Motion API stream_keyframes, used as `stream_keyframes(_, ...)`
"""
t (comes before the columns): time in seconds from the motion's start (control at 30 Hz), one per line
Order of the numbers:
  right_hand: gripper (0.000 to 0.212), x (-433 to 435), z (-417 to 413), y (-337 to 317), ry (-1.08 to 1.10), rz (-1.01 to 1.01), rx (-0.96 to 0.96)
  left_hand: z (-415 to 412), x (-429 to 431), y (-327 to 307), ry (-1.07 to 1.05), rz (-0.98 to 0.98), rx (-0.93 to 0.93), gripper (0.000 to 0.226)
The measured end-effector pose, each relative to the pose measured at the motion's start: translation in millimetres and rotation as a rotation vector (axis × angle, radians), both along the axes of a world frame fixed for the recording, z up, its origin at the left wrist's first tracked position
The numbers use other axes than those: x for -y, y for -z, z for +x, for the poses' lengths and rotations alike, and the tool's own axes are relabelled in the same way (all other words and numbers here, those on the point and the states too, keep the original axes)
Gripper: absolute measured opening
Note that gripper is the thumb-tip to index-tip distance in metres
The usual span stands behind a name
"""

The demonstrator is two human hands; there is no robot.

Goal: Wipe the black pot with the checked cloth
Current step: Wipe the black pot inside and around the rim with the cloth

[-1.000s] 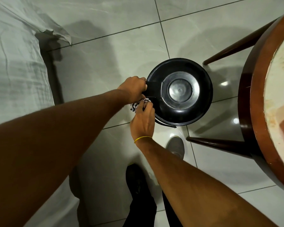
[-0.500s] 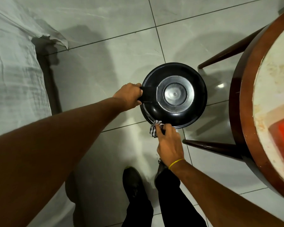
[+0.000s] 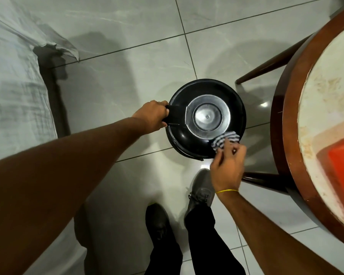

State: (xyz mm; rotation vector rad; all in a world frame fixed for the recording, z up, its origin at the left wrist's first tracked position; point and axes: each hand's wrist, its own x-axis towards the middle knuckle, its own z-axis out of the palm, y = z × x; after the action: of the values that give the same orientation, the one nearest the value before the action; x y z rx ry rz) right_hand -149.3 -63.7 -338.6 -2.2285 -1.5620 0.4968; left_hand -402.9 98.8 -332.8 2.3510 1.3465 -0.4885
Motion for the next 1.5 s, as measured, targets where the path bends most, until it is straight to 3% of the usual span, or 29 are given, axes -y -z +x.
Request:
stream_keyframes(0.13, 0.04, -16.5, -49.9, -0.4, -0.328, 0.089, -0.006, -0.1, -0.7, -0.6, -0.007, 0.001, 0.006, 0.044)
stream_keyframes(0.3, 0.03, -33.6, -108.1, 3.4, -0.564, -0.104, 0.059, 1.0, -1.5, -0.6, -0.007, 0.01, 0.017, 0.044)
stream_keyframes(0.47, 0.036, -39.3, -120.3, 12.1, -0.715, -0.256, 0.323, 2.0, 1.3, 0.6, -0.047, 0.005, 0.035, 0.044)
stream_keyframes(0.97, 0.056, 15.6, -48.7, 1.9, -0.504, -0.462, 0.225, -0.3, 5.5, 4.7, -0.089, 0.01, 0.077, 0.038)
stream_keyframes(1.2, 0.044, -2.3, -96.9, 1.7, -0.509, -0.437, 0.142, -0.9, 6.4, 7.6, -0.098, 0.039, 0.089, 0.039)
stream_keyframes(1.5, 0.029, -59.1, -162.9, 3.8, -0.342, -0.345, 0.069, -0.5, 5.9, 3.1, -0.084, 0.04, 0.1, 0.041)
